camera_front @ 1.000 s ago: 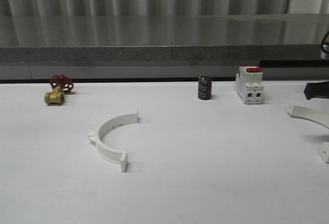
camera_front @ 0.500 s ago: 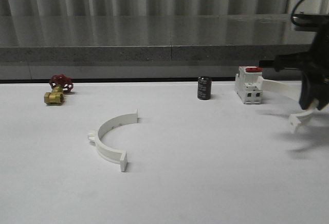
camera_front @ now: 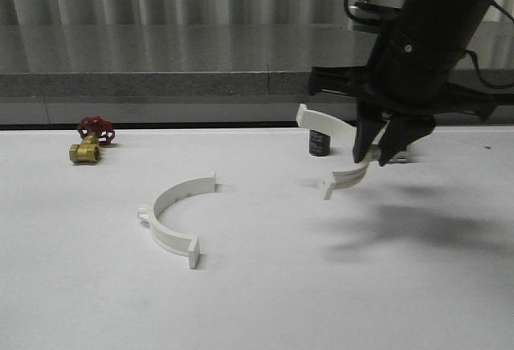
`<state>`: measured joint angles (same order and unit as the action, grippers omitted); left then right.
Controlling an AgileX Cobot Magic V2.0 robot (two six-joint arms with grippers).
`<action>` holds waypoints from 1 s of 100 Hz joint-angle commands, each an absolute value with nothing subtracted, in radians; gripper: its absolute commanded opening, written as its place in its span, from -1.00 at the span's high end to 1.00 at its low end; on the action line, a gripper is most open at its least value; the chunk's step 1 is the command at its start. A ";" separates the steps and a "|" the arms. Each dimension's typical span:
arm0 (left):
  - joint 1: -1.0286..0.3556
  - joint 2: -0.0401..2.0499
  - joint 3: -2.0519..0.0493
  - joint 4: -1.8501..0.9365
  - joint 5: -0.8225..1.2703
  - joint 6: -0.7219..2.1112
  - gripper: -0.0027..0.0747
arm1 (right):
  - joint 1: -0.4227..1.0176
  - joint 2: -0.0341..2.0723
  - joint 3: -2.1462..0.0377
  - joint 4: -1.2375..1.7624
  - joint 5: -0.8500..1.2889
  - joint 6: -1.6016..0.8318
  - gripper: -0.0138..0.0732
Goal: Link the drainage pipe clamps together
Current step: 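Carry the clamp half toward the placed half with the right gripper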
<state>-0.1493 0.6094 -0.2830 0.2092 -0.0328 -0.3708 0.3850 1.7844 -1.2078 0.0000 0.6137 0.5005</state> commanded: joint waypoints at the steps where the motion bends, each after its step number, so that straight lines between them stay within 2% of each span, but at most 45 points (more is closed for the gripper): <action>1: -0.147 0.609 -0.312 0.207 -0.107 -0.376 0.98 | 0.413 1.755 -1.245 -0.007 0.559 0.544 0.63; 52: -0.147 0.609 -0.312 0.207 -0.107 -0.376 0.98 | 0.575 1.958 -1.437 -0.086 0.649 0.688 0.63; 64: -0.147 0.609 -0.312 0.207 -0.107 -0.376 0.98 | 0.585 1.959 -1.437 -0.159 0.660 0.753 0.63; 100: -0.147 0.609 -0.312 0.207 -0.107 -0.376 0.98 | 0.586 1.959 -1.437 -0.160 0.695 0.753 0.63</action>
<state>-0.1493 0.6094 -0.2830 0.2092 -0.0328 -0.3708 0.5840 2.0113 -1.4050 -0.1401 0.6956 0.7516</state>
